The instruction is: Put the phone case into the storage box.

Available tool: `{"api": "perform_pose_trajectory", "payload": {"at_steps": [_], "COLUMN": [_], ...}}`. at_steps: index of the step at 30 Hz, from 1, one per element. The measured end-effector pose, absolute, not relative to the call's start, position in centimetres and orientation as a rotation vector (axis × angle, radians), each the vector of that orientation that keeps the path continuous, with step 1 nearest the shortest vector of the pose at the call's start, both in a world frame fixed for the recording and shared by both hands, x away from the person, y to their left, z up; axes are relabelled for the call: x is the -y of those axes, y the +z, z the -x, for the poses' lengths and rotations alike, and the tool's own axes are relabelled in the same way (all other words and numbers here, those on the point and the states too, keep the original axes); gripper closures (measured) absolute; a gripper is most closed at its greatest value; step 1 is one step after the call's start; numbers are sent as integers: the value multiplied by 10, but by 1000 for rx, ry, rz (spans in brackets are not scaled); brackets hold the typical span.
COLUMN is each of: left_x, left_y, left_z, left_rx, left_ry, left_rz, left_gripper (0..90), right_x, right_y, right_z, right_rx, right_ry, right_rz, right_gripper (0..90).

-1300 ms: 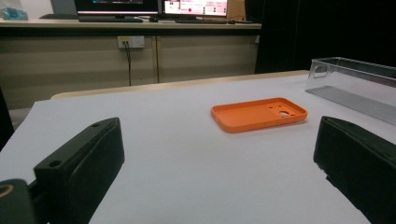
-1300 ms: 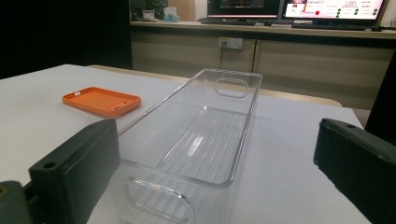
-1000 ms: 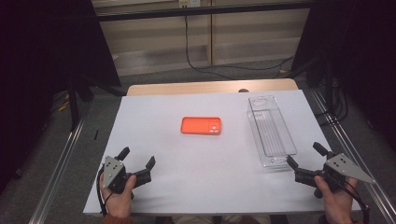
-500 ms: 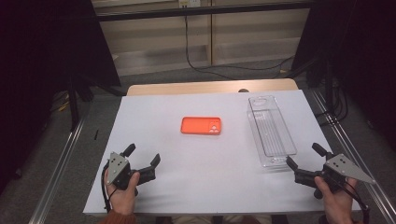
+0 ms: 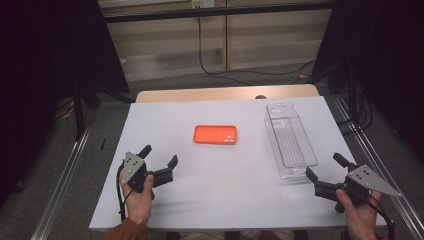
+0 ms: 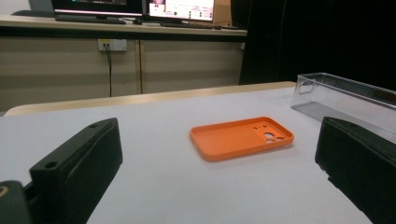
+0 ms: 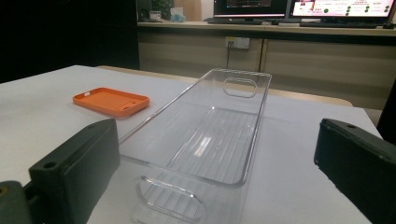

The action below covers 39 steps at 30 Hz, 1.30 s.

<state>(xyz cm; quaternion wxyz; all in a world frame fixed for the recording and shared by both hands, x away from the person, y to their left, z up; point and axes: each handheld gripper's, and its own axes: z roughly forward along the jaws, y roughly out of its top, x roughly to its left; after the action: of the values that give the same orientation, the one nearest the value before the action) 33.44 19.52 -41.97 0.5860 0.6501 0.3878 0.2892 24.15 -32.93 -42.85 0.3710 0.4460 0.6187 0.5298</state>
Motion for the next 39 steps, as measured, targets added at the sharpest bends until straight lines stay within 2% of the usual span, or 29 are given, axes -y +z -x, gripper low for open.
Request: {"api": "perform_pose_trajectory", "payload": {"at_steps": [7,39], "left_x": [-185,-147], "left_y": [-420,-415], "left_z": [-347,-401], "left_rx": [-846,-825], "left_ry": [661,656], "left_rz": [-1579,-1584], "left_gripper": [12,24], "right_x": [330,328], "right_y": [-429,-429], "right_z": [-241,-242], "right_rx": [-1583,-1587], "right_ry": [1360,1365], "right_rz": [-1146,-1153], "right_gripper": [0,0]}}
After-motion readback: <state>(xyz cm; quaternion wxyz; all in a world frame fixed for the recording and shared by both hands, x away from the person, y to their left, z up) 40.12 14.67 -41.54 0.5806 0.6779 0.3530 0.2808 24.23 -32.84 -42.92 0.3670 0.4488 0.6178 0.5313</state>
